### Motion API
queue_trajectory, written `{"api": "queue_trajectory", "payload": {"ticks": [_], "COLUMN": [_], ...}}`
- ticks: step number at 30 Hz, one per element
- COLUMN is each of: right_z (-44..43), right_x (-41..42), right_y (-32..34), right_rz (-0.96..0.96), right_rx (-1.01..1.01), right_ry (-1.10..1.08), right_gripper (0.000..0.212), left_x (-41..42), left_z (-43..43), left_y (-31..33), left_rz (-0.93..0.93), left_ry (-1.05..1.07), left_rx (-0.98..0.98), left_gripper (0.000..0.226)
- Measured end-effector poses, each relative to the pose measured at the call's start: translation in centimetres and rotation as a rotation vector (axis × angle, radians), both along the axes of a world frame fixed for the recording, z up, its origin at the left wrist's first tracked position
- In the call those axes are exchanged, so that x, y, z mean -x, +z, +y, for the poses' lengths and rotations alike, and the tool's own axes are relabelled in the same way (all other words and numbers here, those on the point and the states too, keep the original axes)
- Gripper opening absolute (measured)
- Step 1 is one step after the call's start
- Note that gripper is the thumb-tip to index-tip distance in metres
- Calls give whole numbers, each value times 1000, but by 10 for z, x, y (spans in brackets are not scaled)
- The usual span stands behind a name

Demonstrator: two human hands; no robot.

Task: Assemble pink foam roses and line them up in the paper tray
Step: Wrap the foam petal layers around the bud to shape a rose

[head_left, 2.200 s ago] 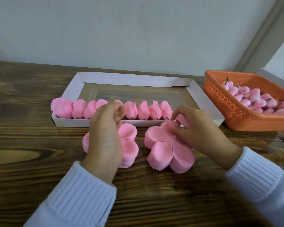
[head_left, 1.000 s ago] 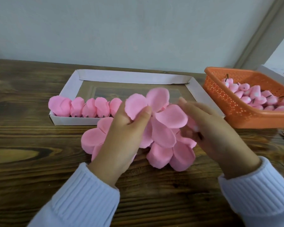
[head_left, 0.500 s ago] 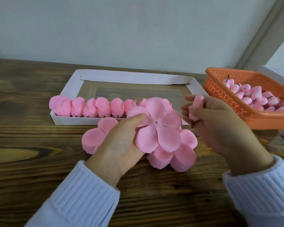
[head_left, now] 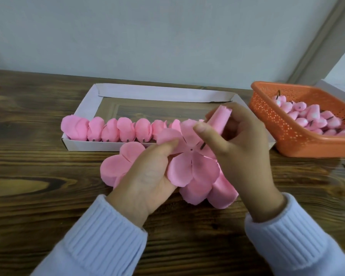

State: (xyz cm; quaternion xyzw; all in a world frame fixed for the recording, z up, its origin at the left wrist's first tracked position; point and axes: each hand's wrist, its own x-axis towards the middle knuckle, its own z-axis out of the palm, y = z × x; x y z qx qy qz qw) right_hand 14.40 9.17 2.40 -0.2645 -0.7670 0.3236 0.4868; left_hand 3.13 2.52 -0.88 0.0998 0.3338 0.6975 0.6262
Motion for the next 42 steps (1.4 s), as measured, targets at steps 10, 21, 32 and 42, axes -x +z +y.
{"api": "queue_trajectory", "payload": {"ticks": [10, 21, 32, 42], "right_z": [14, 10, 7, 8], "right_x": [-12, -9, -9, -10], "right_y": [-16, -25, -26, -25], "right_rz": [-8, -126, -130, -167], "right_rx": [153, 67, -11, -242], "right_ry": [264, 185, 274, 265], "right_gripper": [14, 10, 39, 33], "left_x": [-1, -3, -12, -11], "left_z": [-1, 1, -3, -4], "left_y": [-2, -6, 4, -4], "left_rz": [-33, 35, 286, 767], "left_ry": [16, 19, -27, 94], "left_rx": [-71, -112, -199, -135], "left_gripper": [35, 38, 45, 36]}}
